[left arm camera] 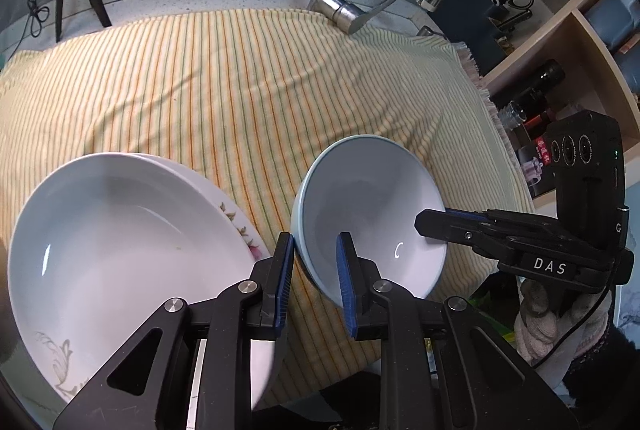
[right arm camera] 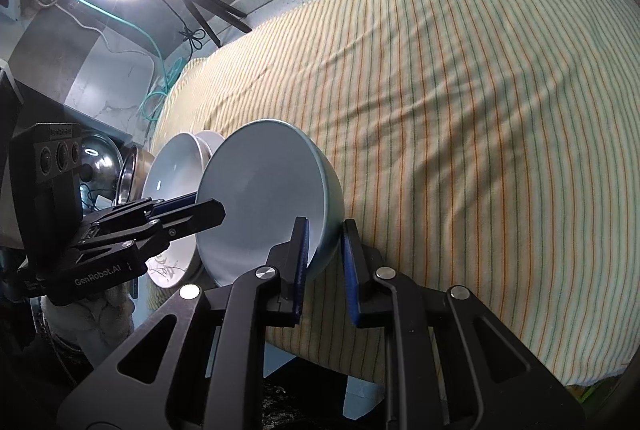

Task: Organize plates and bowls
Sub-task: 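Lift the pale blue bowl and carry it toward the nested bowls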

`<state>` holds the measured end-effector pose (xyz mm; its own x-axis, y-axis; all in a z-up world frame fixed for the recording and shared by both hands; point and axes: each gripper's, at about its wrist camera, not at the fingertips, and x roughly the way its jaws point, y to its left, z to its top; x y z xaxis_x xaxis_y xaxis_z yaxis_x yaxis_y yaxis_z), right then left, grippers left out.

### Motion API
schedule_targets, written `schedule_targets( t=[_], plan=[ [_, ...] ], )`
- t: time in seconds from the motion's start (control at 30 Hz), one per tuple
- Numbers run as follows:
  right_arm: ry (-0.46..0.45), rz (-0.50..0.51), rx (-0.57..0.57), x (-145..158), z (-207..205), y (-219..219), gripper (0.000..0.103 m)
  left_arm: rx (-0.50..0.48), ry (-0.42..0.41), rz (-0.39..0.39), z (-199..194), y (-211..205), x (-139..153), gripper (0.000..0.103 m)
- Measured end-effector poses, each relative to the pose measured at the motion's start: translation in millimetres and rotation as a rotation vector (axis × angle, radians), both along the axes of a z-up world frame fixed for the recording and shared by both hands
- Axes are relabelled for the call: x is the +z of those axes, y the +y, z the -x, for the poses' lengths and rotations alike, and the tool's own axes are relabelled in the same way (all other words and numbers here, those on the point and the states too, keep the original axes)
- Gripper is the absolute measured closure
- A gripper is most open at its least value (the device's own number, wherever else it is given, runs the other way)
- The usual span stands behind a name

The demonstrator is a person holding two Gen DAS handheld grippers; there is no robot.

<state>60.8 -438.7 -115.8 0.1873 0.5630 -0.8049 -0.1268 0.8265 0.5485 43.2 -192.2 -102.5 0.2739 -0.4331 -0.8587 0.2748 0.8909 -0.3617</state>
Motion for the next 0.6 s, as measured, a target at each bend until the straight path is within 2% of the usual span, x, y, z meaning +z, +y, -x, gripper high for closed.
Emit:
schedule_targets(
  t=[0.33,0.6],
  plan=[
    [-0.068,0.004,0.026,34.8,-10.8,22.4,0.086,0.036,-0.048,0.030,-1.7,25.6,23.1,0.083],
    [-0.109,-0.001,0.069,56.8,-17.7,68.0,0.086,0.084,-0.074,0.039,0.3,69.7,36.4,0.083]
  ],
)
